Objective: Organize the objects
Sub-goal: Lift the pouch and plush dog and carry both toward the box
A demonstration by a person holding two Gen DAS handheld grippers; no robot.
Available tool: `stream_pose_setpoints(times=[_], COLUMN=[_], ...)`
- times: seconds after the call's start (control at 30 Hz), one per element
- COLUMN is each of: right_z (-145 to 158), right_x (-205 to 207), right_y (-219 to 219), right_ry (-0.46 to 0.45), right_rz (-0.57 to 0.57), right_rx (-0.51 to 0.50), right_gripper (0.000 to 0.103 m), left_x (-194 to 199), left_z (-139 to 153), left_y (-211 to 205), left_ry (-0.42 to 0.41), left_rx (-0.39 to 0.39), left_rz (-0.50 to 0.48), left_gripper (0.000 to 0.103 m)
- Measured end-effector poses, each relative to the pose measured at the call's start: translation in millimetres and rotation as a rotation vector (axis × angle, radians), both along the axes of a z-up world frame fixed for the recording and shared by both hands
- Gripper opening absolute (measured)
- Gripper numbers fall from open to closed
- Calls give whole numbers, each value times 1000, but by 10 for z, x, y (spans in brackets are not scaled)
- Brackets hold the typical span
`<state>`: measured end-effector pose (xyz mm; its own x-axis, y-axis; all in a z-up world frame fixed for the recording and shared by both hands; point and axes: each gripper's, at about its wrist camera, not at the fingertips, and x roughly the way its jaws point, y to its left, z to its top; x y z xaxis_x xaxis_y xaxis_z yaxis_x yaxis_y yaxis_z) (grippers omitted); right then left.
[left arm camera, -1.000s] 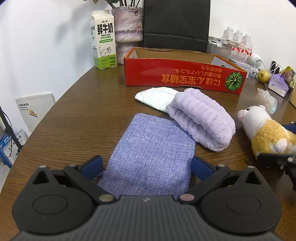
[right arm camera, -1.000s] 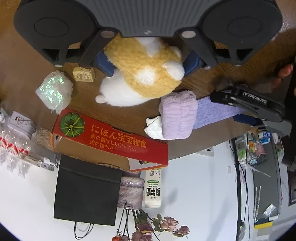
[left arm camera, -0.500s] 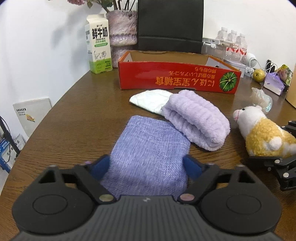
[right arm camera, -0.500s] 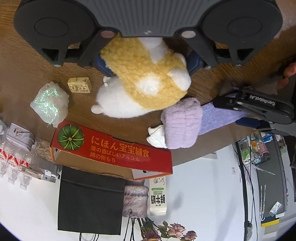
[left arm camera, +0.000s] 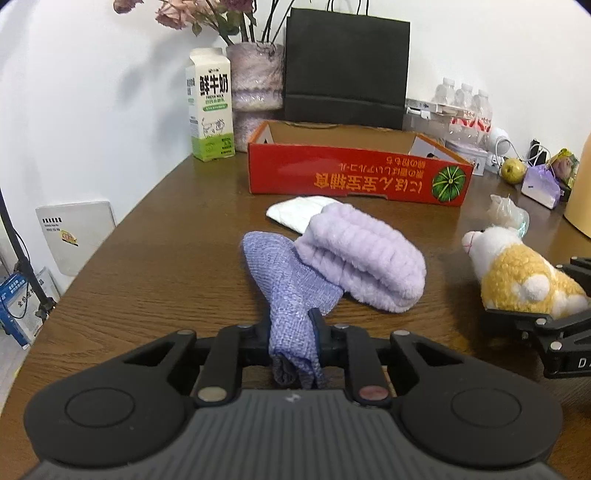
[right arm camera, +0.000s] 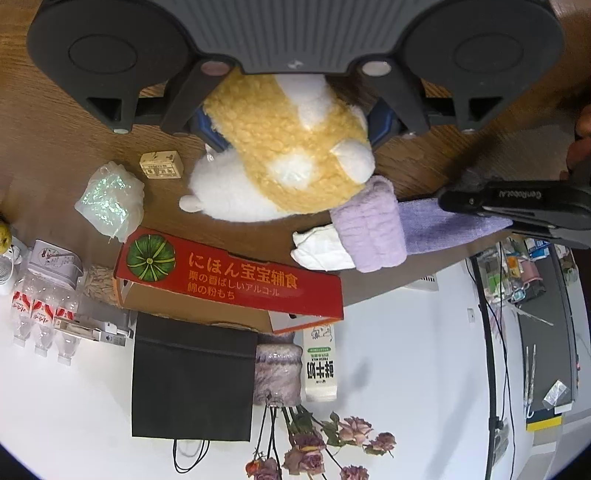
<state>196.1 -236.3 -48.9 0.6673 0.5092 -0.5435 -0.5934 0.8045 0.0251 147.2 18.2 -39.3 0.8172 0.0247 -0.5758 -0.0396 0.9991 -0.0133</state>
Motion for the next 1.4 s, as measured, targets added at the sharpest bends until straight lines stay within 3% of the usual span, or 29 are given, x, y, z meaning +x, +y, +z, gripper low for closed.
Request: stream_pose_setpoints(times=[0.23,0.7,1.4], right_z=[25,143,447], right_x=[-67,-196,-132], right_y=[-18,-66,34], right_ry=[-21,-60,-137], right_rz=[1,-1,2], right_rx=[21,78,116], right_gripper=[76,76,76], left_x=[-62,-335,-240], left_z=[81,479,785], left_y=[31,76,-54], left_ry=[-6,-102,-174], left_rx=[-6,-21,-30], left_rz=[17,30,4], left_gripper=[18,17,16])
